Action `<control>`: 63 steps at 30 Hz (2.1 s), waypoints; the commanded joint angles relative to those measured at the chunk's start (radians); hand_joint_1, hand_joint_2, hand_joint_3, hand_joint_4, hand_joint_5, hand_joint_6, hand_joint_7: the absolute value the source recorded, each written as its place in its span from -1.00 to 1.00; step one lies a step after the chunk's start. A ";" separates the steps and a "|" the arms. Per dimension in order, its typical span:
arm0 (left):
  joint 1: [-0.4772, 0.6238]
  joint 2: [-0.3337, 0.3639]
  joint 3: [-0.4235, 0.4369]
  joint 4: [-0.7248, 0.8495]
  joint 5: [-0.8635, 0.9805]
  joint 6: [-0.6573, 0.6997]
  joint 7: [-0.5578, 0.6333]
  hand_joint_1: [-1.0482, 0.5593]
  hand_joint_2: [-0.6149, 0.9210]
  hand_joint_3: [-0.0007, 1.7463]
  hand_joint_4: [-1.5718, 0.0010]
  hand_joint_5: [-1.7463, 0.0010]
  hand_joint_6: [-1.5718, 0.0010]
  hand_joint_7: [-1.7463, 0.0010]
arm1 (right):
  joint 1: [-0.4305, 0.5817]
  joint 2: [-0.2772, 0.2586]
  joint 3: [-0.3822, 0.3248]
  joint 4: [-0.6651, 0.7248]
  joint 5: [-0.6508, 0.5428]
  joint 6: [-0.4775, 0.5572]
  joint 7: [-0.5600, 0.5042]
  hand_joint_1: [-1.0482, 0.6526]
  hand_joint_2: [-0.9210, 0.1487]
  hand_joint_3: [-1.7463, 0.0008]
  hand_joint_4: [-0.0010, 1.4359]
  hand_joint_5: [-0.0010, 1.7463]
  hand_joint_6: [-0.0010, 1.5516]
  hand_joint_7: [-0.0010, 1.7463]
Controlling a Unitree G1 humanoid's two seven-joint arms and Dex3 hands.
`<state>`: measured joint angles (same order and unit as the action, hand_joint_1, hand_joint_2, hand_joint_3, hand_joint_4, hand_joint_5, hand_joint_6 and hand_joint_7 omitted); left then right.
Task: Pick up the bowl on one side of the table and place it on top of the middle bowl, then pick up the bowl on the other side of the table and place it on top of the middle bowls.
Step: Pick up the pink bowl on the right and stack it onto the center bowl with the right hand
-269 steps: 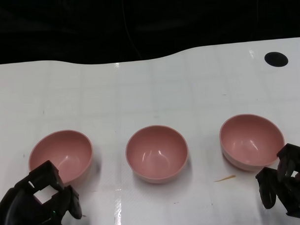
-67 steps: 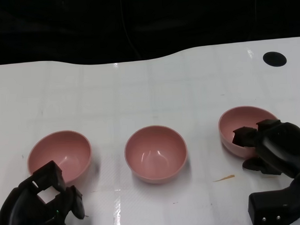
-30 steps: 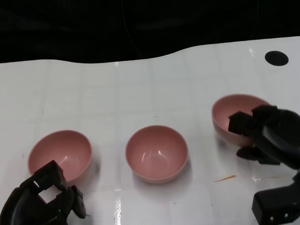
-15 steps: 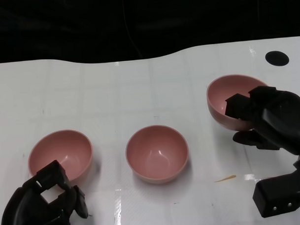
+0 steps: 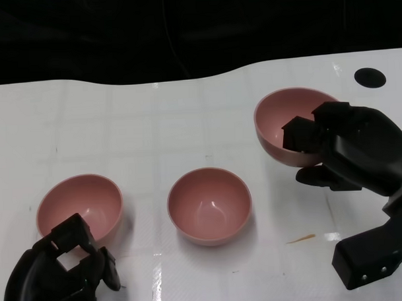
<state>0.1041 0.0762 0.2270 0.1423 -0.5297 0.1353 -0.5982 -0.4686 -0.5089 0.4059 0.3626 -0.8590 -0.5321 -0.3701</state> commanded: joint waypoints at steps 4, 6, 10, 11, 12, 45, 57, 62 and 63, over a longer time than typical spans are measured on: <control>0.001 0.006 0.006 0.003 -0.006 -0.007 -0.002 0.30 0.52 0.51 -0.03 -1.00 0.13 -0.97 | -0.005 0.002 -0.011 -0.076 0.013 0.015 0.074 -0.02 -0.91 0.65 0.16 1.00 -0.16 0.67; 0.002 0.005 0.006 0.001 -0.008 -0.007 -0.003 0.30 0.52 0.51 -0.04 -1.00 0.13 -0.98 | 0.000 0.005 -0.011 -0.099 0.021 0.008 0.094 -0.02 -0.95 0.72 0.16 1.00 -0.12 0.61; 0.003 0.004 0.005 0.001 -0.005 -0.011 -0.005 0.29 0.52 0.51 -0.04 -1.00 0.13 -0.98 | 0.006 0.016 -0.006 -0.135 0.015 0.004 0.115 -0.08 -0.98 0.58 0.16 1.00 -0.21 0.86; 0.004 0.004 0.005 0.002 -0.004 -0.013 -0.006 0.29 0.52 0.52 -0.04 -1.00 0.13 -0.98 | 0.008 0.017 -0.007 -0.140 0.014 0.003 0.117 -0.07 -0.98 0.57 0.15 1.00 -0.23 0.90; 0.005 0.004 0.004 -0.001 -0.003 -0.013 -0.004 0.29 0.52 0.52 -0.04 -1.00 0.14 -0.98 | 0.008 0.021 -0.003 -0.151 0.005 0.001 0.115 -0.07 -0.98 0.57 0.15 1.00 -0.24 0.92; 0.009 -0.012 -0.006 -0.014 -0.001 -0.016 0.002 0.26 0.46 0.57 -0.04 -1.00 0.10 -0.96 | 0.051 0.141 0.103 -0.261 -0.044 -0.082 0.188 -0.01 -0.32 0.15 0.28 1.00 0.05 0.44; 0.018 -0.020 -0.009 -0.030 0.006 -0.008 0.021 0.27 0.49 0.53 -0.04 -1.00 0.11 -0.97 | 0.000 0.173 0.111 -0.164 -0.053 -0.102 0.159 0.01 -0.36 0.17 0.29 1.00 -0.06 0.65; 0.024 -0.025 -0.014 -0.037 0.013 -0.012 0.028 0.26 0.50 0.52 -0.05 -1.00 0.11 -0.98 | -0.020 0.177 0.116 -0.110 -0.064 -0.118 0.131 -0.01 -0.37 0.14 0.28 1.00 -0.08 0.68; 0.025 -0.025 -0.014 -0.037 0.013 -0.014 0.027 0.26 0.50 0.52 -0.05 -1.00 0.11 -0.98 | -0.024 0.179 0.117 -0.099 -0.063 -0.122 0.125 -0.01 -0.39 0.13 0.28 1.00 -0.08 0.68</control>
<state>0.1201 0.0420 0.2102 0.1126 -0.5223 0.1328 -0.5813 -0.4750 -0.3268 0.5207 0.2486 -0.9191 -0.6451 -0.2260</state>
